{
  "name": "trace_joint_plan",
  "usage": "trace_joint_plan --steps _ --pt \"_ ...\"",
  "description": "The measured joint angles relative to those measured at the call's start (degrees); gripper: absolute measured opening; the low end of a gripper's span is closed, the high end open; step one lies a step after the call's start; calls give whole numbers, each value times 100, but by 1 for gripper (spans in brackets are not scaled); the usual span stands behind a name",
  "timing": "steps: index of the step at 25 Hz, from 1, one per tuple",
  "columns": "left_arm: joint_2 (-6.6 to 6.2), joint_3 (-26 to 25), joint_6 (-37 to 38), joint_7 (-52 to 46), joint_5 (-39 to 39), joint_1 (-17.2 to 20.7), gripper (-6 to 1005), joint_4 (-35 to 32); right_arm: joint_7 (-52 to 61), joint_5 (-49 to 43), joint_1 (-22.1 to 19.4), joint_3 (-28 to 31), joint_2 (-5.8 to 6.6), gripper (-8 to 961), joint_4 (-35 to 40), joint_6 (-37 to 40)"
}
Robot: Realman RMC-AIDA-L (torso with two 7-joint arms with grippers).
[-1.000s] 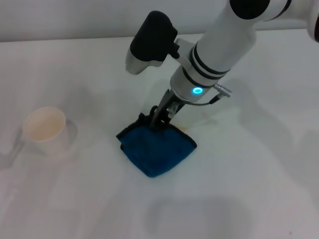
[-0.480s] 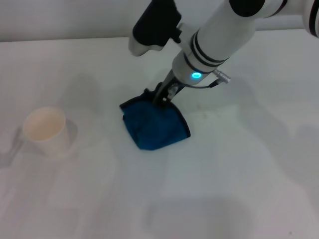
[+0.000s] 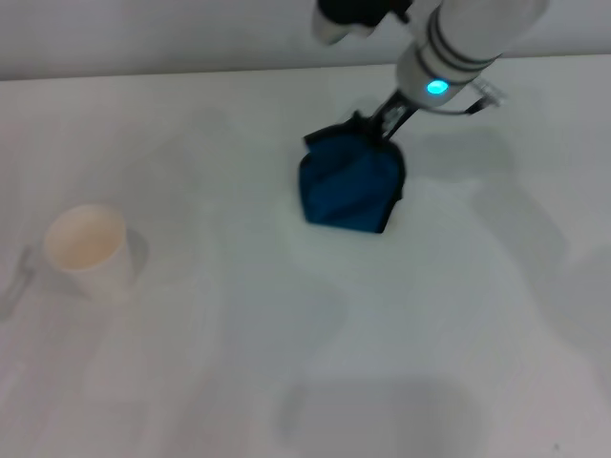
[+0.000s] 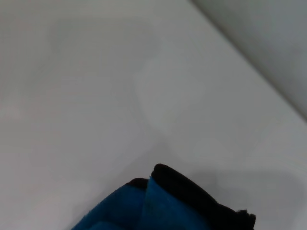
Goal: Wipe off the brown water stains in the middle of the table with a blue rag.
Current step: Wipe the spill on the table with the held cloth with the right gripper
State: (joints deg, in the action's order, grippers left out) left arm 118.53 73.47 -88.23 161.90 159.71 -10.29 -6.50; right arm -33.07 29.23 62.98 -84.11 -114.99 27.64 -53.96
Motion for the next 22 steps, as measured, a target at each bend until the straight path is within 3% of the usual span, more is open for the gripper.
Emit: trace_joint_plan --steps 5,8,14,22 --pt "-7 0 6 0 24 -4 885 0 175 -1307 -438 989 7 77 739 -478" --pt "-6 -2 25 0 45 -24 885 -77 211 -1546 -571 1194 9 76 925 -595" --pt "-6 -9 86 0 87 -45 886 -132 22 -1473 -671 1244 -35 76 988 -743" --pt "-6 -8 251 0 88 -111 886 -141 -748 -443 -629 1179 -57 76 761 -1184"
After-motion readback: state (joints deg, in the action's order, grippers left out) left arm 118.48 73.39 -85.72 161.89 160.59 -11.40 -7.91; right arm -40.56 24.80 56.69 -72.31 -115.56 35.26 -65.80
